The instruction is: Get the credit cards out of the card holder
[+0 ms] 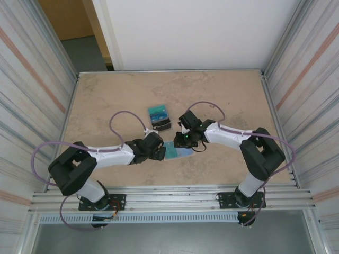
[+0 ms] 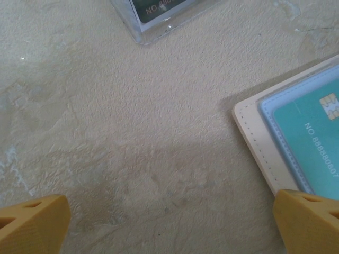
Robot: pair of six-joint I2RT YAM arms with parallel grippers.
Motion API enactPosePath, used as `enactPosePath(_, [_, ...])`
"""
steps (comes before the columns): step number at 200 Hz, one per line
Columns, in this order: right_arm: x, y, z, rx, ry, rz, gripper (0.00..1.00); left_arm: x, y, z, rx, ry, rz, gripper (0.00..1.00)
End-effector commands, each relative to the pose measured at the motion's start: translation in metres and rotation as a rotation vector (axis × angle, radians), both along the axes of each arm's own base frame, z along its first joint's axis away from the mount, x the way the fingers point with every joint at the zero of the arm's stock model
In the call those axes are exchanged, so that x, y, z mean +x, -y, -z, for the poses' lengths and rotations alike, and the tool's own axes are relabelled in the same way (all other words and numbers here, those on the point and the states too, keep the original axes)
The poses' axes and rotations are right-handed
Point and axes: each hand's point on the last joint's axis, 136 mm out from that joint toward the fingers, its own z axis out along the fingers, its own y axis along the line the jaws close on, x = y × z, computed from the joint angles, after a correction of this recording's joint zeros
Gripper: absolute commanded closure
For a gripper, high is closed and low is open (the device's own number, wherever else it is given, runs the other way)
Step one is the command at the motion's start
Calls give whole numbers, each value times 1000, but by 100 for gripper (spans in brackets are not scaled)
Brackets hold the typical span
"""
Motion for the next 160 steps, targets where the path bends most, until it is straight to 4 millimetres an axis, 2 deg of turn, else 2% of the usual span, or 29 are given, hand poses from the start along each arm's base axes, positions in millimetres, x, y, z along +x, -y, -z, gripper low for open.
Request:
enactPosePath(1, [2,-6,2,12,-24,9,77,2,1,-12,-36,28,-25,1])
enactPosePath(40, [3,-7,8,-2,-32,3,75,4,9,-19,-72,45,-9,1])
enactPosePath(95, [3,-11,12,8,-47,-7,75,10,15,-9,-49,29,-4,1])
enactPosePath(160, [3,-15,13,21,-52,-17,75,8,11,-1,-8,6,-4,1])
